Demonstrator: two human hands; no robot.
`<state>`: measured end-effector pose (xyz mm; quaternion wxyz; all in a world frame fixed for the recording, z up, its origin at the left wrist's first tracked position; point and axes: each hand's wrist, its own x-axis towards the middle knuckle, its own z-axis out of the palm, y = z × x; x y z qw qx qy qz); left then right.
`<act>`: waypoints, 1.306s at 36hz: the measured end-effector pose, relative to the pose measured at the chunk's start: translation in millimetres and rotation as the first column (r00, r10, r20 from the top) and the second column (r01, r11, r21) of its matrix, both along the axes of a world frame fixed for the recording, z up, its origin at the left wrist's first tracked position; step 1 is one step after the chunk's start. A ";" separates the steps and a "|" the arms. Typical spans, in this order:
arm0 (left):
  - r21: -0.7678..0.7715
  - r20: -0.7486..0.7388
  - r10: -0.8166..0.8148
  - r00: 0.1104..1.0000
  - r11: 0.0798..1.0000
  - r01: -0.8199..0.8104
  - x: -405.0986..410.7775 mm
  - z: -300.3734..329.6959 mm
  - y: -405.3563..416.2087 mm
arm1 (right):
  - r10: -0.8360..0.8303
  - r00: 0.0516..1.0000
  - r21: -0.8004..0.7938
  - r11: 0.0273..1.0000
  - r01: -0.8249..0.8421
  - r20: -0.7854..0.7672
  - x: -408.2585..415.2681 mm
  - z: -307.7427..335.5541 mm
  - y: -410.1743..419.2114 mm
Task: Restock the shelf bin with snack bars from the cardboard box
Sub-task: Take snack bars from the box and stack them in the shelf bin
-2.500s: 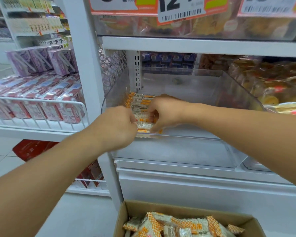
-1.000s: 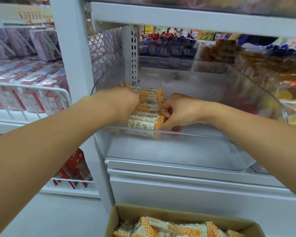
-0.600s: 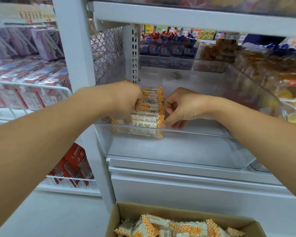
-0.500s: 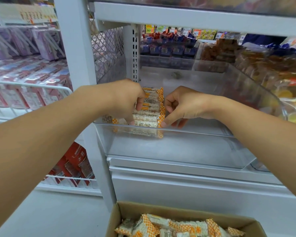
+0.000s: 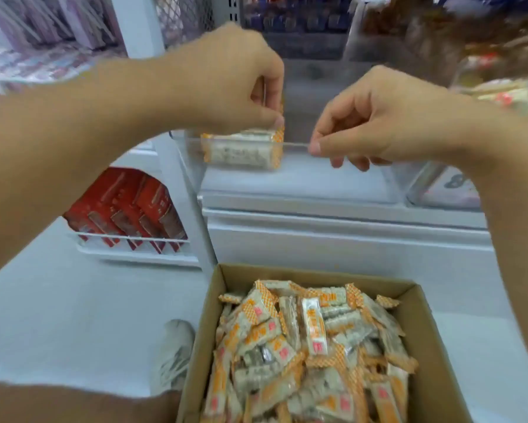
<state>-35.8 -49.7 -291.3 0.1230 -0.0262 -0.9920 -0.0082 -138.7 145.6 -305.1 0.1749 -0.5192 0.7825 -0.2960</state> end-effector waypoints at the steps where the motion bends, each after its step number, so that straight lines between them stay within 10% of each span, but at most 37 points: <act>1: -0.021 -0.005 -0.030 1.000 0.999 0.030 7.7 -9.1 13.3 | 0.027 0.997 0.137 0.990 -0.037 0.075 10.5 -11.0 10.7; 5: 0.016 0.372 -0.026 0.928 1.000 0.022 36.5 -97.2 59.3 | -0.099 0.963 0.680 0.726 -0.102 0.249 41.5 -105.1 17.4; 9: -0.077 0.733 0.213 0.646 0.969 -0.233 84.0 -218.2 82.2 | -0.100 0.994 0.780 0.620 0.089 -0.035 71.4 -215.8 29.0; 20: 0.504 0.692 0.433 0.577 0.281 -0.816 136.8 -336.5 111.7 | -0.599 0.799 0.420 0.739 0.526 0.053 136.4 -311.3 73.7; 28: 0.462 0.769 0.283 0.573 0.375 -0.804 136.6 -345.9 84.7 | -0.658 0.620 0.465 0.748 0.473 0.428 122.6 -307.9 72.5; 35: 0.566 0.712 0.339 0.615 0.241 -0.788 128.1 -342.7 106.9 | -0.624 0.432 0.500 0.781 0.374 0.652 109.2 -293.9 82.3; 41: 0.616 0.783 0.251 0.569 -0.189 -0.765 123.9 -330.6 109.6 | -0.602 0.414 0.524 0.799 0.296 0.683 128.4 -289.8 80.0; 47: 0.611 0.770 0.027 0.638 -0.320 -0.724 126.2 -313.2 115.9 | -0.472 0.465 0.400 0.881 0.251 0.749 137.6 -273.8 65.1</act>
